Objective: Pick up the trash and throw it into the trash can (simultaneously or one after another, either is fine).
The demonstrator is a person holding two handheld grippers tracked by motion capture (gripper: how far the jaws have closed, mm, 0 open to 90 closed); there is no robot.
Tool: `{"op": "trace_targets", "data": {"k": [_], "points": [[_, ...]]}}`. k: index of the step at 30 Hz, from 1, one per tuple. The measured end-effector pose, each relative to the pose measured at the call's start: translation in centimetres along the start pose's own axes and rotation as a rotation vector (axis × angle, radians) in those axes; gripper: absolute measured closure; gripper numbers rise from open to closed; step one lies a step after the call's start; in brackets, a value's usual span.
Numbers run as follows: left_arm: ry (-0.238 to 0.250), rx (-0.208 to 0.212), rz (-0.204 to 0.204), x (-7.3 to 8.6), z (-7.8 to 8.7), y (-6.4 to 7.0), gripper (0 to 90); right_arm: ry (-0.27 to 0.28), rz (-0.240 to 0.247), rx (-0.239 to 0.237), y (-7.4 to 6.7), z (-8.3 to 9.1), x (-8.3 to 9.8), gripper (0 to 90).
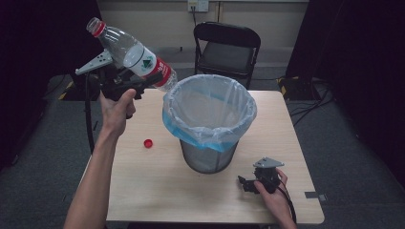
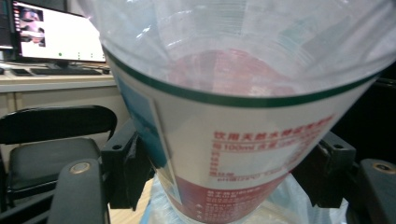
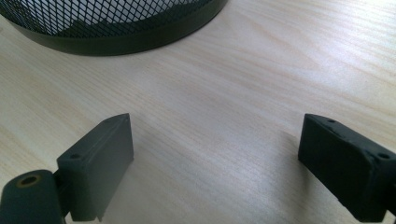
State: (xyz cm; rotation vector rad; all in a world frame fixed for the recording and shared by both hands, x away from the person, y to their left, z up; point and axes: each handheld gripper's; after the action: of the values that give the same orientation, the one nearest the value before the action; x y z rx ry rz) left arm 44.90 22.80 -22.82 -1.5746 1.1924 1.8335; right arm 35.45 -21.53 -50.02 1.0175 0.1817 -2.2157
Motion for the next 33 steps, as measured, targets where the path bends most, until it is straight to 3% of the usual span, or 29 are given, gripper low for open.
{"op": "trace_targets", "data": {"k": [3, 5, 13, 19, 24, 33], "points": [[-0.003, 0.030, 0.013, 0.0, -0.5, 0.3, 28.3, 0.001, -0.002, 0.000, 0.0, 0.0, 0.0, 9.5], [-0.003, 0.060, 0.042, 0.1, -0.8, 0.6, 28.3, 0.001, -0.002, 0.000, 0.0, 0.0, 0.0, 9.5], [-0.041, 0.121, 0.071, 0.7, -2.5, 1.2, 28.3, 0.001, -0.002, 0.000, 0.0, 0.0, 0.0, 9.5], [-0.091, 0.171, 0.063, 1.4, -3.9, 1.8, 28.0, 0.001, -0.002, 0.000, 0.0, 0.0, 0.0, 9.5], [-0.131, 0.186, 0.054, 2.2, -5.0, 2.3, 27.5, 0.000, 0.000, 0.000, 0.0, 0.0, 0.0, 9.5], [-0.156, 0.161, 0.046, 3.0, -6.3, 2.4, 25.4, 0.001, -0.002, 0.000, 0.0, 0.0, 0.0, 9.5]]}}
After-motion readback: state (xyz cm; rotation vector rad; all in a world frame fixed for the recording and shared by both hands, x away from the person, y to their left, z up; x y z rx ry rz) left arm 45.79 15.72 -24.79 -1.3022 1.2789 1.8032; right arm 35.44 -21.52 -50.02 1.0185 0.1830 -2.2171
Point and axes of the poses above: each handheld gripper's, and its own axes: z roughly backward along the jaws, x roughly out of its underside, y roughly to its right, and after that the axes turned 11 degrees about z, right-handed
